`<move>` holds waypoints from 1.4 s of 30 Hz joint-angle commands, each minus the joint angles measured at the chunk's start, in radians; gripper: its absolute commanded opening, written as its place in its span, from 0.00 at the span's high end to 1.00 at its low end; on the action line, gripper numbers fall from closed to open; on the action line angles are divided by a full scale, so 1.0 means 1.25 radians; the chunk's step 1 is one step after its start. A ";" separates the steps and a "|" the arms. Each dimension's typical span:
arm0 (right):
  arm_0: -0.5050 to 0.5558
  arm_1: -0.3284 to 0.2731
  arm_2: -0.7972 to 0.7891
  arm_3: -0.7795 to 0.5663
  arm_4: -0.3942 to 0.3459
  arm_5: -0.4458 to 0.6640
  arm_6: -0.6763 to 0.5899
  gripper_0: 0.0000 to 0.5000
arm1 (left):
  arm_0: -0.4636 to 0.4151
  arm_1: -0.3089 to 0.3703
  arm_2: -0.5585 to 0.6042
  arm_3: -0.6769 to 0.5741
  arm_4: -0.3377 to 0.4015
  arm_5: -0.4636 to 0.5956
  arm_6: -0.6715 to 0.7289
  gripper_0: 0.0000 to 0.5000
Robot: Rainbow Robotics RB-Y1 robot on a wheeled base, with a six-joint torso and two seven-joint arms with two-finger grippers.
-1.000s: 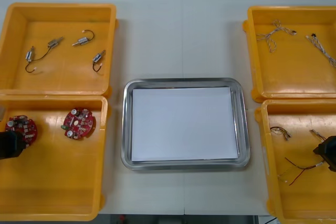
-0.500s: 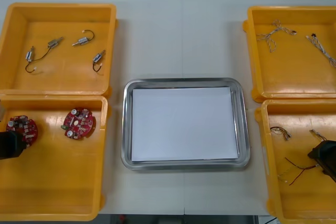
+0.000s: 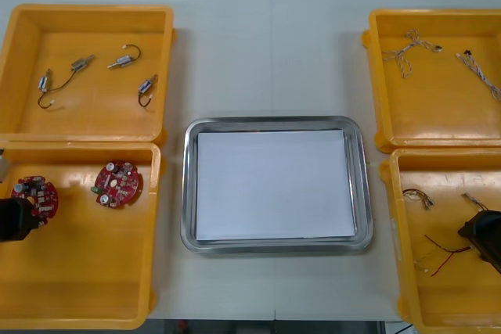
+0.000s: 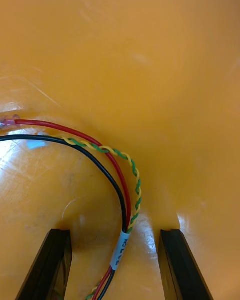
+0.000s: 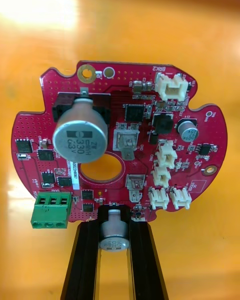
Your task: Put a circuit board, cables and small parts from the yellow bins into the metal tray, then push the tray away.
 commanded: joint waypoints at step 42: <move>-0.068 -0.146 -0.180 -0.177 -0.148 0.347 -0.018 1.00 | 0.096 0.014 -0.215 -0.151 -0.175 -0.065 0.227 1.00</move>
